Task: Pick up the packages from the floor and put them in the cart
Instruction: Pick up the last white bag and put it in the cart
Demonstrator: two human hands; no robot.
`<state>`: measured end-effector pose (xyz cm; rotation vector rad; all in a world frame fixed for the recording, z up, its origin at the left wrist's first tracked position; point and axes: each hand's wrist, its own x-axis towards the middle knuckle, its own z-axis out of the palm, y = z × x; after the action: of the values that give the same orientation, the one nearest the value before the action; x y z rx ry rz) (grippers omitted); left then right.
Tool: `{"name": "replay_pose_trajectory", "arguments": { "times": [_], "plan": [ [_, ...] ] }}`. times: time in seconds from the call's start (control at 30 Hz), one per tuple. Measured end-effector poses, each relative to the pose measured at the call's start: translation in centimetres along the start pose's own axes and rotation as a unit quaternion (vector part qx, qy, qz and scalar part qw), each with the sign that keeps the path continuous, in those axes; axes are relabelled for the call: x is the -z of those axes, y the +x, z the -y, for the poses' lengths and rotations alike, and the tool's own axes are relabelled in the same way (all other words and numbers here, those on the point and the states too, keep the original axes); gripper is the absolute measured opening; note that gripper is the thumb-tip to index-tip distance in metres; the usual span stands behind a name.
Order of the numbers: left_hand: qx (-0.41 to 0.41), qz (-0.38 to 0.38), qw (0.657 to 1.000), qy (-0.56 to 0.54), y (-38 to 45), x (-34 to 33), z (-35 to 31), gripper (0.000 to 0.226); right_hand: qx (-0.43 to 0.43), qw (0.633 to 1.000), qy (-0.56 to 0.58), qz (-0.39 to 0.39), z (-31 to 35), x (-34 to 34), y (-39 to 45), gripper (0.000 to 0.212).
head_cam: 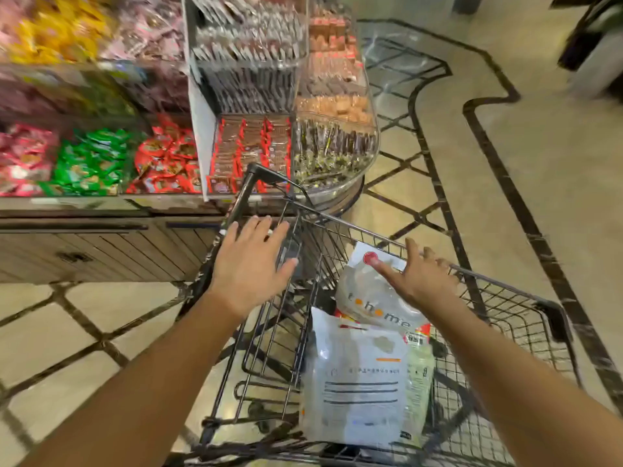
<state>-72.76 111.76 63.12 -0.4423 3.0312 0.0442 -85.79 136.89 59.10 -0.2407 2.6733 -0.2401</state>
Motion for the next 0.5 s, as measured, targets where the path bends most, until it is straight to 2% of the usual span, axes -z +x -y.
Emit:
{"name": "replay_pose_trajectory", "arguments": {
  "times": [0.23, 0.43, 0.5],
  "plan": [
    [0.091, -0.089, 0.990, 0.061, -10.6, 7.3, 12.7, 0.072, 0.141, 0.980, -0.099, -0.102, 13.6, 3.7, -8.5, 0.115],
    [0.186, -0.125, 0.973, 0.062, -22.8, 11.9, 25.5, 0.073, 0.294, 0.930, -0.157, -0.158, 29.0, 2.8, -18.6, 0.103],
    [0.223, -0.156, 0.961, 0.056, -27.3, 13.0, 29.6, 0.075, 0.341, 0.908, -0.170, -0.172, 34.4, 1.9, -22.1, 0.106]
  ]
}}
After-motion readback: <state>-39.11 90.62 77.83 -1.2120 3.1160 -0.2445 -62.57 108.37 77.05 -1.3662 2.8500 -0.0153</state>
